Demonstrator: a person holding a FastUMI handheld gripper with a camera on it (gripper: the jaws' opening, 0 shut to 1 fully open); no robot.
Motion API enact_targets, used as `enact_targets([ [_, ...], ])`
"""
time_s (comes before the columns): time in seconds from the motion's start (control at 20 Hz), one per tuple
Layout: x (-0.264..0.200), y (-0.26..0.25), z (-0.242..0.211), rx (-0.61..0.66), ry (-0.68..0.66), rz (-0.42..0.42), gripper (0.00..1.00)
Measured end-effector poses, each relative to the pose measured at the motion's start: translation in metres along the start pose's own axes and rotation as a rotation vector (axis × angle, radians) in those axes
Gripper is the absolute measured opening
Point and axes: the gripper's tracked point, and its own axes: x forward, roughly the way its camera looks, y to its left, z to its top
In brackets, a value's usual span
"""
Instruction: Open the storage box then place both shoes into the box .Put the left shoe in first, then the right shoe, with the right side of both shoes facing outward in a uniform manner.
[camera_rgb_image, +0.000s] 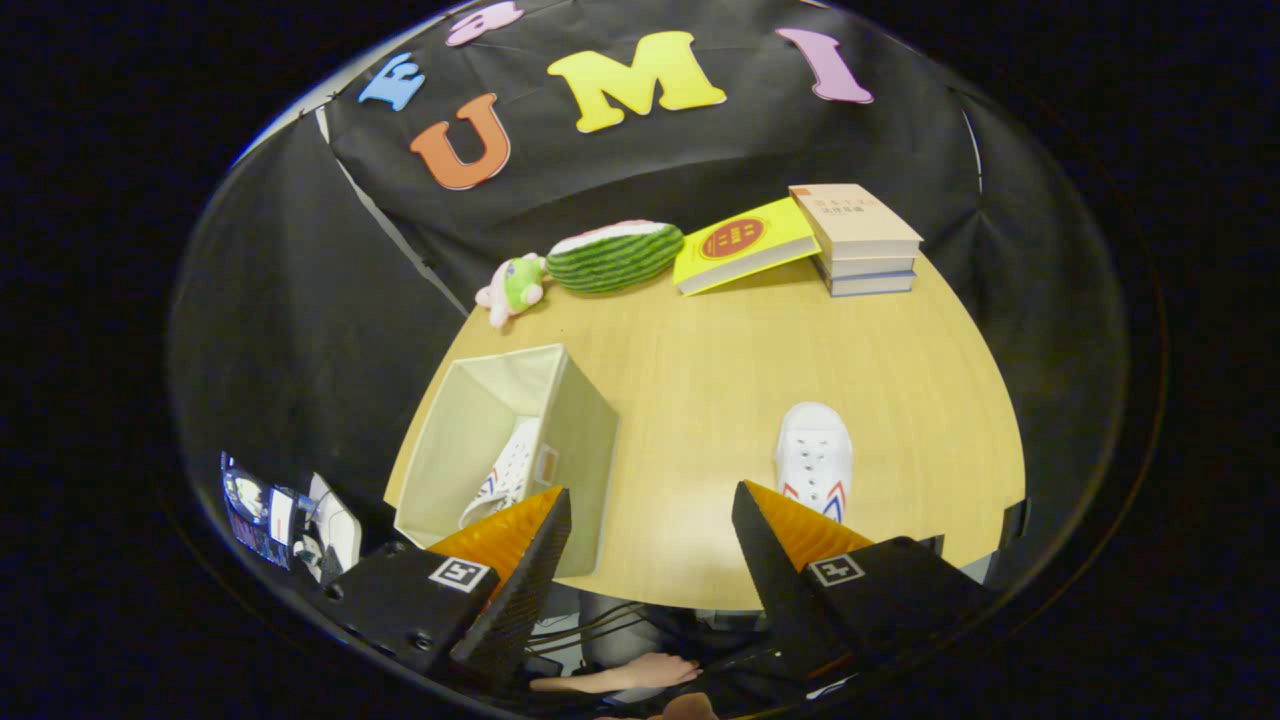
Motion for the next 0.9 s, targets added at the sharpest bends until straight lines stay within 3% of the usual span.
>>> enact_targets([
  [0.25,0.012,-0.084,-0.024,-0.064,0.045,-0.162,1.00],
  [0.6,0.052,-0.150,-0.059,-0.011,0.153,-0.211,1.00],
  [0.9,0.092,-0.176,-0.071,0.044,0.220,-0.194,1.00],
])
